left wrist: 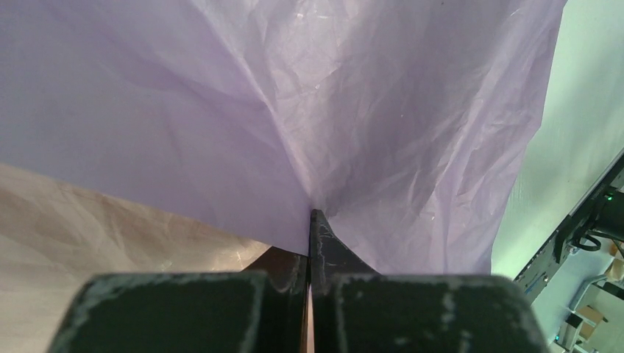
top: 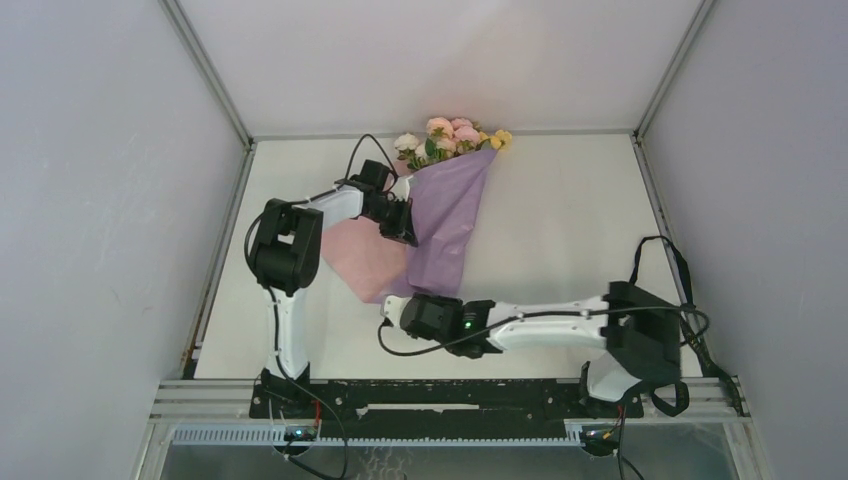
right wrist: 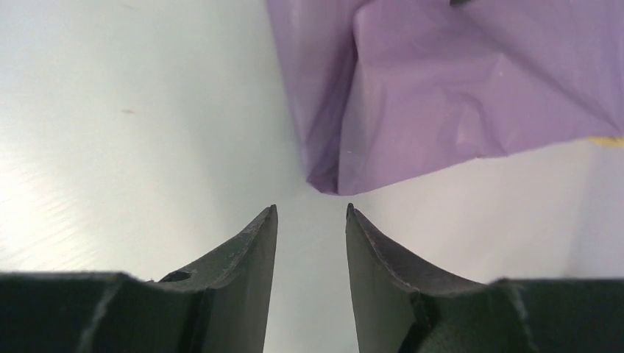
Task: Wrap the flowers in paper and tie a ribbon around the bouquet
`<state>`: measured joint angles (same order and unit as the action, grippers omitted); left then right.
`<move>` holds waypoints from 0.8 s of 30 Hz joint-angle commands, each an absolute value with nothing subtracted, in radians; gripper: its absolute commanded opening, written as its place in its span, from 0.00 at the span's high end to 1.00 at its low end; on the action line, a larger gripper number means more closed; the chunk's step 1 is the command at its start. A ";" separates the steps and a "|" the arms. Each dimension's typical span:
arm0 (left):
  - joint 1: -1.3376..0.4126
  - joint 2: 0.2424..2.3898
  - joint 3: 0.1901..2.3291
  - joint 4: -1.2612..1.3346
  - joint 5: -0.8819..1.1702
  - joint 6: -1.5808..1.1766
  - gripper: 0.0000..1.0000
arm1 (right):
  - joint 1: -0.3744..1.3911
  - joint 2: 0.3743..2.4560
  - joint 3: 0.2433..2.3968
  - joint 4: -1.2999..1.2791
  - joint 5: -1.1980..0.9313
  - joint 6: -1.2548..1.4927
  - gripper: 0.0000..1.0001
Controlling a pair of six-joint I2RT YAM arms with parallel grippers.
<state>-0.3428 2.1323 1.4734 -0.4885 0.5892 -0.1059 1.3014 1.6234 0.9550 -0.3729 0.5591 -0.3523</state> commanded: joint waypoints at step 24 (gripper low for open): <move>-0.341 2.098 1.437 -0.469 0.560 -0.074 1.00 | 0.731 1.549 0.588 0.016 -0.201 0.421 0.97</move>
<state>-0.3424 2.1265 1.4528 -0.4576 0.6052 -0.1051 0.7341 1.6020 0.7010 0.0219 -0.1963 0.3210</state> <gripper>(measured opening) 0.005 0.040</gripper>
